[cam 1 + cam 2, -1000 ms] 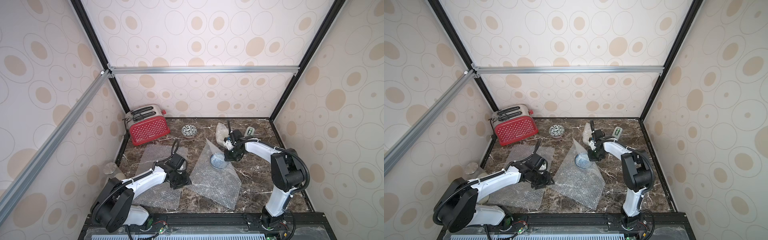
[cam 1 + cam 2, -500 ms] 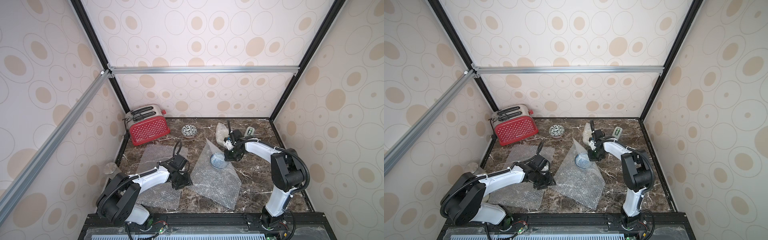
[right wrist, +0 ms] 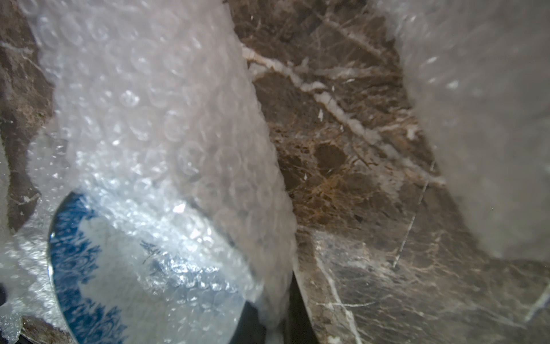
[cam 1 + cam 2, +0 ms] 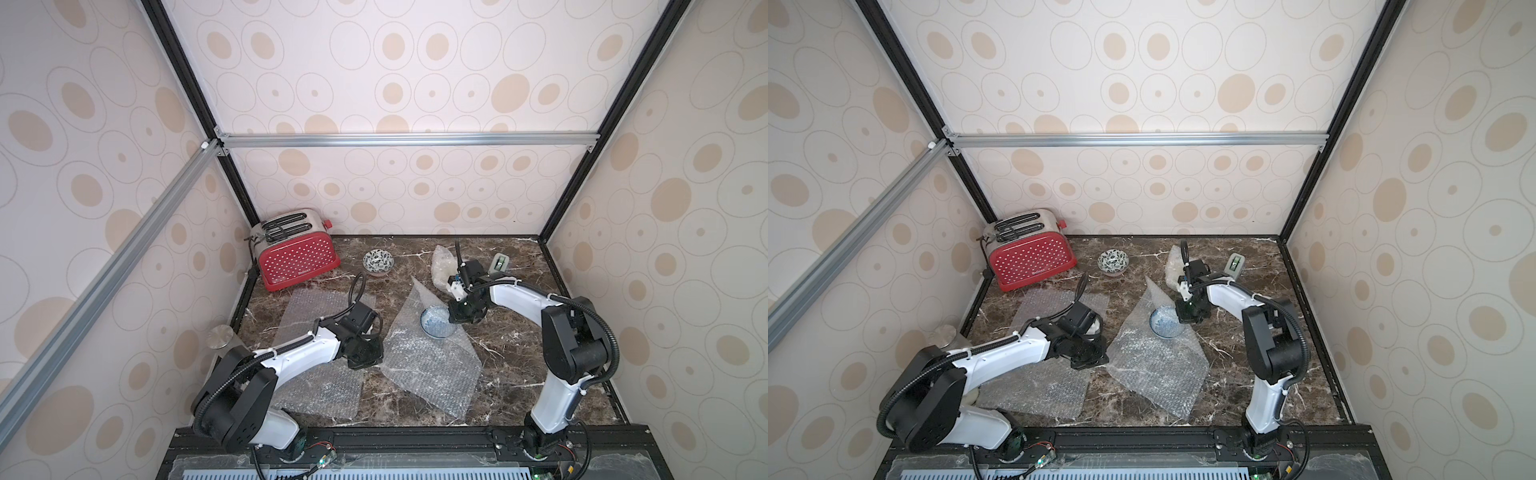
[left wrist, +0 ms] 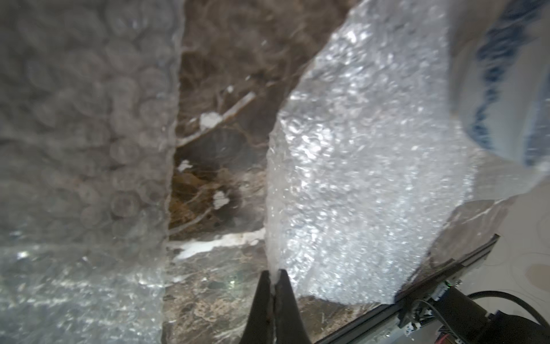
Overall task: Wrap bowls in bubble wrap
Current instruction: Wrap the bowl in bubble wrap.
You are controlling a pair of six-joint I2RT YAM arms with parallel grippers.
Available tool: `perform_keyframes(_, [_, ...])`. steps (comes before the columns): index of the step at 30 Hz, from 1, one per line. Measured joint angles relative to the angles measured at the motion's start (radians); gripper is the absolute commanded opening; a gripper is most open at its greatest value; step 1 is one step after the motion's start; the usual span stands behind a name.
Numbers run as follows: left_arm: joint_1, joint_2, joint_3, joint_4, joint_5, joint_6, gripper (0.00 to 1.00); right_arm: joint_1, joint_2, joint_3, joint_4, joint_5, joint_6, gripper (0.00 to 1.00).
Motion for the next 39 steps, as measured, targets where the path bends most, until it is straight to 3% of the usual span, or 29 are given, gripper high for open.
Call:
perform_keyframes(15, [-0.039,-0.027,0.339,0.003,0.048,0.008,0.0,0.058,-0.006,0.004,0.002,0.07,0.02,0.02])
perform_keyframes(27, [-0.116,0.314,0.597,0.125,0.082,0.02,0.02,0.068,-0.03,-0.019,0.013,0.068,0.023,0.02])
perform_keyframes(39, [-0.136,0.537,0.676,0.177,0.041,0.06,0.03,0.066,-0.039,-0.039,0.021,0.034,0.026,0.02])
